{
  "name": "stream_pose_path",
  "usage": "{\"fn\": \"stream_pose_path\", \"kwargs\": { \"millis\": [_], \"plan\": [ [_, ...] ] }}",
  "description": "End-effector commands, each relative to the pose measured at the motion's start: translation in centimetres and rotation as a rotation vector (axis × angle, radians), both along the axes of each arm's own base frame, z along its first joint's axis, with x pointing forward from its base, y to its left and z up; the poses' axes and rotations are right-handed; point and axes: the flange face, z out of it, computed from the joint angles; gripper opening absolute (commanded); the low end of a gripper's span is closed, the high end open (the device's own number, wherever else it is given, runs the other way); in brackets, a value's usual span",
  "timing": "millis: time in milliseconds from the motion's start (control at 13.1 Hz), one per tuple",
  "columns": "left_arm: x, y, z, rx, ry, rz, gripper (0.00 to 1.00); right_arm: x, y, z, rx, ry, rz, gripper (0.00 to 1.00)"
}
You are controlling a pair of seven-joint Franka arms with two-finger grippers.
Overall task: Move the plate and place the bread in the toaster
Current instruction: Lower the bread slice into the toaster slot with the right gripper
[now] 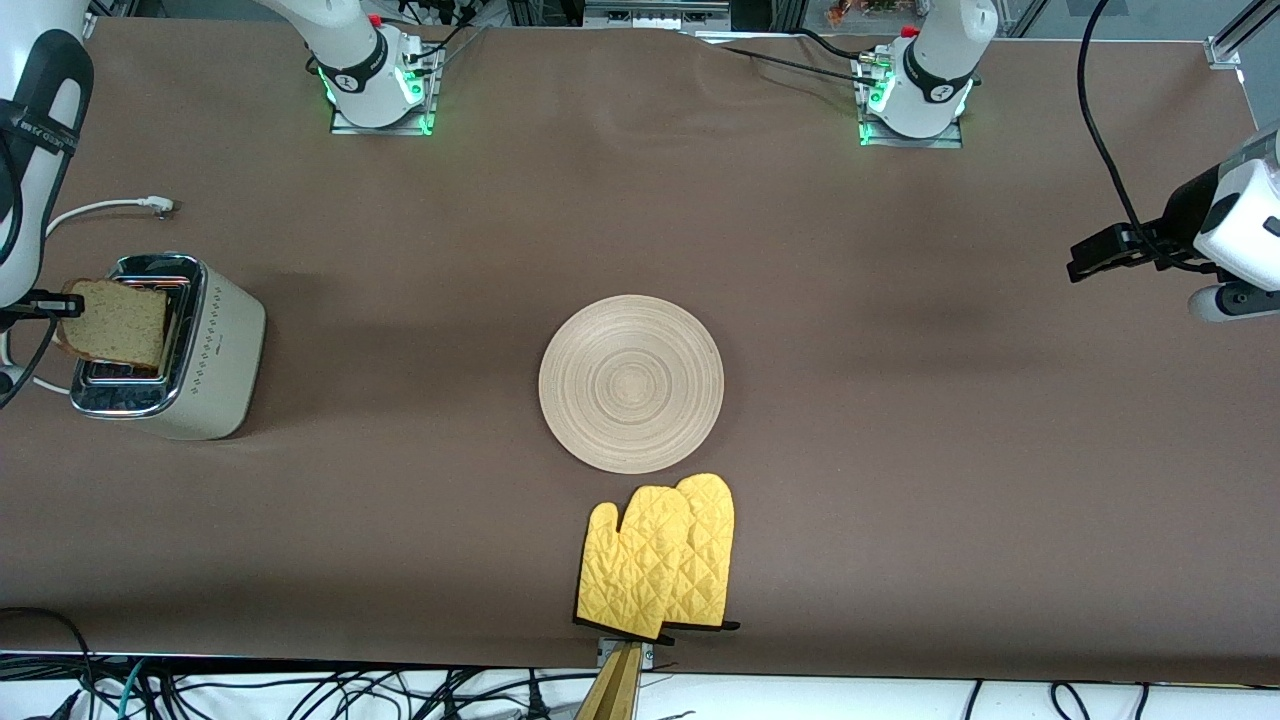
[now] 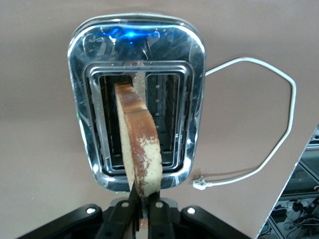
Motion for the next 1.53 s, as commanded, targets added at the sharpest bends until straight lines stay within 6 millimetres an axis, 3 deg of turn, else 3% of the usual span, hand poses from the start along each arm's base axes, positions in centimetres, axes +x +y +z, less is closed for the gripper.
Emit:
{"fn": "stream_pose_path", "kwargs": {
  "millis": [0,458,1145,1298,1374,1450],
  "plan": [
    [0.0,0.2,0.2,-0.028,-0.001,0.008,1.00,0.3,-0.3,-0.4,0.009,-0.011,-0.007,0.00],
    [0.0,0.2,0.0,-0.028,0.003,0.006,1.00,0.6,0.3,-2.6,0.035,0.009,-0.017,0.00],
    [0.0,0.6,-0.1,-0.028,0.005,0.014,1.00,1.6,1.3,-7.8,0.094,0.025,-0.043,0.00],
    [-0.1,0.5,-0.1,-0.058,0.010,0.026,1.00,1.6,1.4,-8.0,0.097,0.026,-0.043,0.00],
    [-0.1,0.5,-0.3,-0.071,0.014,0.042,1.00,1.6,1.4,-7.9,0.096,0.025,-0.042,0.07],
    [0.0,0.5,-0.2,-0.077,0.011,0.044,1.00,1.6,1.3,-7.9,0.097,0.023,-0.044,0.58]
  ]
}}
